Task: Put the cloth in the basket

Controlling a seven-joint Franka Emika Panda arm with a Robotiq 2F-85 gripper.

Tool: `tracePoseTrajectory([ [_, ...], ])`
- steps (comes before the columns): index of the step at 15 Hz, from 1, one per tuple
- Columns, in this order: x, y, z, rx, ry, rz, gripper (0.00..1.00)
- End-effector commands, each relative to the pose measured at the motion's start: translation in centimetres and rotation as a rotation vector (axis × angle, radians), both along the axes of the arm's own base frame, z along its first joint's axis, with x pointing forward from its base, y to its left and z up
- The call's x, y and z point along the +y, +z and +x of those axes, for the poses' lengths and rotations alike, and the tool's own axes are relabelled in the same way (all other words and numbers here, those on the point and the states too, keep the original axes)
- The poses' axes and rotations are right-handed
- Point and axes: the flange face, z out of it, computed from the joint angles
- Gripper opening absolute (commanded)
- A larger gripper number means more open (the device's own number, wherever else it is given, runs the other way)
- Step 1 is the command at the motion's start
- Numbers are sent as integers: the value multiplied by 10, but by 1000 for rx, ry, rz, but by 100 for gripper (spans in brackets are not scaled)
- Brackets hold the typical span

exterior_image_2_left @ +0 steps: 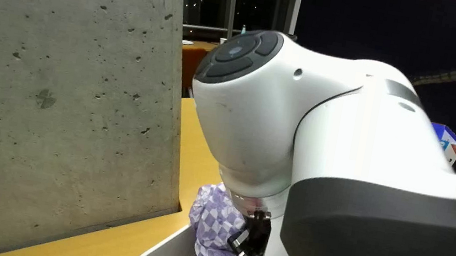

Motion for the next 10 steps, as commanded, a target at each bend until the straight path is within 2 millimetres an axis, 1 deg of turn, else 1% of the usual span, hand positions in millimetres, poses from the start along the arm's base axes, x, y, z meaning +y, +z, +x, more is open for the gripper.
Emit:
tracePoseTrajectory([
  [1, -7, 43, -29, -109, -97, -25, 84],
  [3, -19, 69, -39, -168, -153, -30, 97],
  [4, -26, 82, -46, -196, -178, -29, 100],
  [7, -52, 114, -70, -264, -245, -22, 100],
  [8, -61, 122, -81, -283, -263, -18, 100],
  [10, -82, 128, -100, -304, -265, -7, 100],
])
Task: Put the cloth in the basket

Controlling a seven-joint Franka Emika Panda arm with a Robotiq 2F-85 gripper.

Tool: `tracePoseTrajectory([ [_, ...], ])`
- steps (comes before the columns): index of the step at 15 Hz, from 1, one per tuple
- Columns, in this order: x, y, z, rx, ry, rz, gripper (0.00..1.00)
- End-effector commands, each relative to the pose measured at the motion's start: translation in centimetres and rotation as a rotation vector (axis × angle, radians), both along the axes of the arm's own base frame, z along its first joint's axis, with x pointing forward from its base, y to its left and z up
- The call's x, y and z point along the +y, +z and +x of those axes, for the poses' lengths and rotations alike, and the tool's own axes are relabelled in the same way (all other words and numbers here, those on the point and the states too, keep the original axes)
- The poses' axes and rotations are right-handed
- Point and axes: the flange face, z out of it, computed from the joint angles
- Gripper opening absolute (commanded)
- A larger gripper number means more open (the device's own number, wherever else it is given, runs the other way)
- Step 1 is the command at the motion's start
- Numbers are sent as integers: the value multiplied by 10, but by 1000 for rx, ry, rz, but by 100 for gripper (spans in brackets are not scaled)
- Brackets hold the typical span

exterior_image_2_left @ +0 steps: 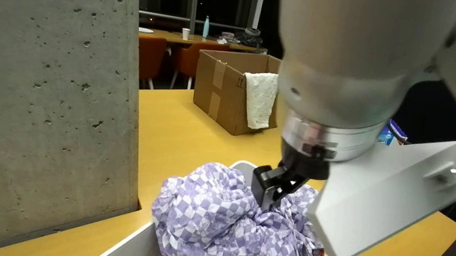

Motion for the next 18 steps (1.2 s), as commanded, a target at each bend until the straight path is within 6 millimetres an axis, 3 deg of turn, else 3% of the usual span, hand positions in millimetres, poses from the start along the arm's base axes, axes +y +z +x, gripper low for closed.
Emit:
tracePoseTrajectory([
  [1, -42, 18, -47, -42, 2, 18, 100],
  [6, -122, 9, -90, -6, 171, 69, 100],
  [10, -187, 4, -103, 16, 281, 102, 100],
  [14, -219, 11, -103, 28, 420, 113, 100],
  [18, -229, 15, -98, 41, 509, 112, 100],
])
